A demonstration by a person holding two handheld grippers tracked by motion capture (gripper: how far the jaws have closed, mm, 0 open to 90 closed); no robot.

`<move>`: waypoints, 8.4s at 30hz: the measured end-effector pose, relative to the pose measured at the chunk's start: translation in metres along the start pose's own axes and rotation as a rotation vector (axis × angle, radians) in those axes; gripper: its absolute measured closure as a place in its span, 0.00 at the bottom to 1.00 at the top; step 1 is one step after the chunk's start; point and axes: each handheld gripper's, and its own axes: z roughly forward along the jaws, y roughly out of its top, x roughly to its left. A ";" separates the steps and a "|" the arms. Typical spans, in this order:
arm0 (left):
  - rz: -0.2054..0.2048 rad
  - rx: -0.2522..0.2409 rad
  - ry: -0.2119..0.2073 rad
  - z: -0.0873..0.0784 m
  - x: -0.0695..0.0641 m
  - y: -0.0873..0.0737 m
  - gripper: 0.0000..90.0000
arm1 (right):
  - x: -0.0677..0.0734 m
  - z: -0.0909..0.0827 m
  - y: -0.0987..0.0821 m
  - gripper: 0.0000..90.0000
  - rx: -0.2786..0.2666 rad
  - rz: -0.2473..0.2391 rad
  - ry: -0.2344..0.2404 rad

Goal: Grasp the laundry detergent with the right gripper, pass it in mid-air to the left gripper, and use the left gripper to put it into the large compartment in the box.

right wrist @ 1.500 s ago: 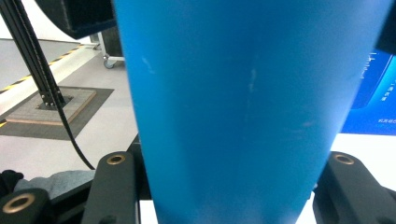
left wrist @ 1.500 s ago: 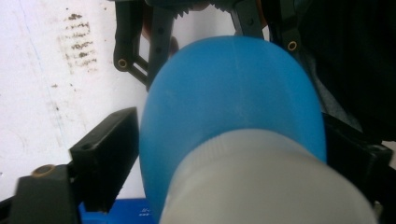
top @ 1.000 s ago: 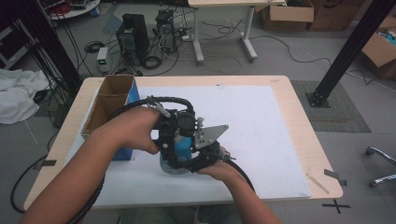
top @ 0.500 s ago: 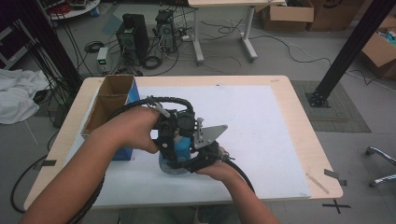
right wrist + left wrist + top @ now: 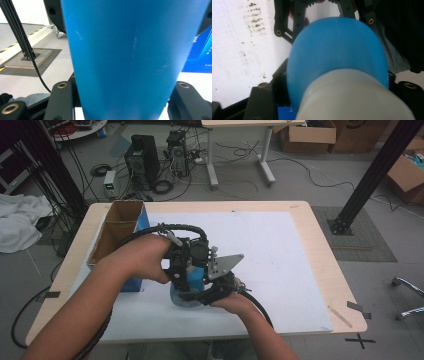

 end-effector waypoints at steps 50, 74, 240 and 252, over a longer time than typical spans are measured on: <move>-0.083 0.009 -0.027 -0.008 0.011 -0.013 0.44 | 0.000 -0.037 0.004 0.19 0.059 0.072 -0.049; -0.364 0.034 -0.077 -0.054 0.043 -0.041 0.44 | -0.015 -0.089 0.036 0.10 0.608 0.126 -0.030; -1.485 0.020 0.064 0.002 0.106 -0.212 0.21 | -0.029 -0.107 0.040 0.07 1.001 0.126 0.074; -1.440 0.024 0.083 -0.015 0.104 -0.200 0.14 | -0.028 -0.108 0.041 0.06 0.992 0.124 0.064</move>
